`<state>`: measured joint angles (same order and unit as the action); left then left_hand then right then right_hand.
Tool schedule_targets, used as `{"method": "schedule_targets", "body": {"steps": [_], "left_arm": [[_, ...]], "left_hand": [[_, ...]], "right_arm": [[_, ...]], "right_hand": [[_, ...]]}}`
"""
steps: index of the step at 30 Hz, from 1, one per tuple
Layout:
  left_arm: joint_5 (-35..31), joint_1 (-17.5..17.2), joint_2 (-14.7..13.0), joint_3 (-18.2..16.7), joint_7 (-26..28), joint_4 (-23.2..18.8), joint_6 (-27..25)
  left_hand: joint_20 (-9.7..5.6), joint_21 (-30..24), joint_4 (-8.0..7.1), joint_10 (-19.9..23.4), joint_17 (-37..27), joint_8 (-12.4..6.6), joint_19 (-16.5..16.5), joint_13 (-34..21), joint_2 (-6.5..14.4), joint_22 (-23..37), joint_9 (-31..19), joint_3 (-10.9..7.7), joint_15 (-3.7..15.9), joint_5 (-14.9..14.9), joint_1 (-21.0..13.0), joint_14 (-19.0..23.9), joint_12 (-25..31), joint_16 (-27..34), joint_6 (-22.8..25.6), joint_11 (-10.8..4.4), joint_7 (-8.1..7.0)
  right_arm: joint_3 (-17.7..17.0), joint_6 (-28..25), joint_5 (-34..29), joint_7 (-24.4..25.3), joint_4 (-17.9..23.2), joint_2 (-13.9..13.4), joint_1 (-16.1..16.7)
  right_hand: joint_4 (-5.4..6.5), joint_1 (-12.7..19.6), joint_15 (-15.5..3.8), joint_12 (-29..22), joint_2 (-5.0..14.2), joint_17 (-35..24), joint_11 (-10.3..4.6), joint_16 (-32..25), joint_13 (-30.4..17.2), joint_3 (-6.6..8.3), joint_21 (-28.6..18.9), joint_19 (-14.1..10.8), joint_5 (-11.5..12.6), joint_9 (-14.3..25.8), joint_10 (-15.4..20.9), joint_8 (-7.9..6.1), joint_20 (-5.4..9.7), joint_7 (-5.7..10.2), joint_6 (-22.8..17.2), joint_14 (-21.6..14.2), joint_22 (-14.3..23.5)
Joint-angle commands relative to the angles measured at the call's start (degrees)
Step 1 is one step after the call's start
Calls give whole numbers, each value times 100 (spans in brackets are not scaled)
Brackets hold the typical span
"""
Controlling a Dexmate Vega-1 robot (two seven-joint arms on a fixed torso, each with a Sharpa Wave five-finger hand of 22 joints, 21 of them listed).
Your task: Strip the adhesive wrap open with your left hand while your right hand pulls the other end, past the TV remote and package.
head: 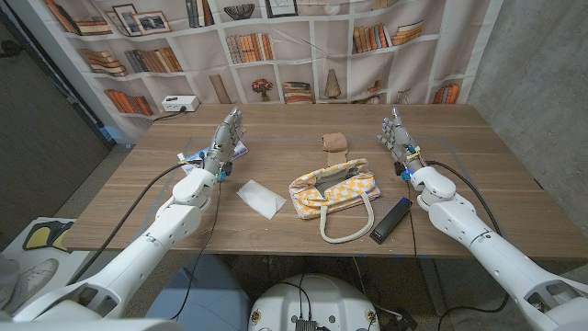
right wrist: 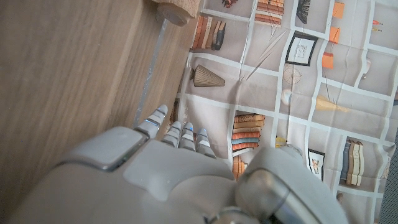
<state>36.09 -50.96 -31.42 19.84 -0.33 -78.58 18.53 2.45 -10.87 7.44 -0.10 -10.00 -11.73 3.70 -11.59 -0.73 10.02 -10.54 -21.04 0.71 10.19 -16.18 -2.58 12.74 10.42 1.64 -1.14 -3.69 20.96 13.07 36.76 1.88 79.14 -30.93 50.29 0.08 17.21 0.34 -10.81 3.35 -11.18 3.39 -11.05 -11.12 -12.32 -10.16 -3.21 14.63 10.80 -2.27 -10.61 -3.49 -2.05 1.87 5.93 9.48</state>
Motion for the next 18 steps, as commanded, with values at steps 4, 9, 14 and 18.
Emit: {"method": "schedule_targets", "body": {"steps": [4,9,14,18], "left_arm": [[-427,50,-54,59,331,-47,57],[-1036,73,33,131,879,35,330],[-1119,151,59,176,897,150,311],[-1312,255,-7,249,895,196,277]], "left_hand": [[-34,-61,59,124,-24,-45,108,-12,237,7,-8,-178,21,28,-243,82,59,46,142,-8,31],[-281,-128,176,596,-9,-168,455,-7,286,-5,-7,-271,200,3,-495,470,206,116,760,-86,20],[-283,-131,188,638,-7,-156,499,-5,280,-7,-6,-278,213,-1,-532,517,213,117,785,-94,27],[-374,-138,205,692,-4,-147,583,-3,280,-11,-5,-297,245,-2,-600,563,218,108,843,-72,85]], "right_arm": [[-3,-72,-113,-6,25,-142,-76],[3,34,-149,-88,-44,-146,-113],[-29,43,-148,-32,-32,-151,-88],[-50,96,-73,-153,-120,-130,-126]], "right_hand": [[-42,92,48,-40,17,-12,63,-19,-3,27,-28,26,11,11,-2,-36,-32,-57,33,44,22],[-61,128,55,-36,28,-11,63,-16,-3,41,-26,41,6,10,-16,-39,-40,-70,40,57,22],[-96,195,52,-35,40,-8,41,-10,-2,63,4,155,-7,9,-31,-37,-83,-65,63,85,21],[-115,228,46,-33,43,-6,31,-7,-1,72,13,206,-14,8,-43,-35,-107,-58,80,100,20]]}}
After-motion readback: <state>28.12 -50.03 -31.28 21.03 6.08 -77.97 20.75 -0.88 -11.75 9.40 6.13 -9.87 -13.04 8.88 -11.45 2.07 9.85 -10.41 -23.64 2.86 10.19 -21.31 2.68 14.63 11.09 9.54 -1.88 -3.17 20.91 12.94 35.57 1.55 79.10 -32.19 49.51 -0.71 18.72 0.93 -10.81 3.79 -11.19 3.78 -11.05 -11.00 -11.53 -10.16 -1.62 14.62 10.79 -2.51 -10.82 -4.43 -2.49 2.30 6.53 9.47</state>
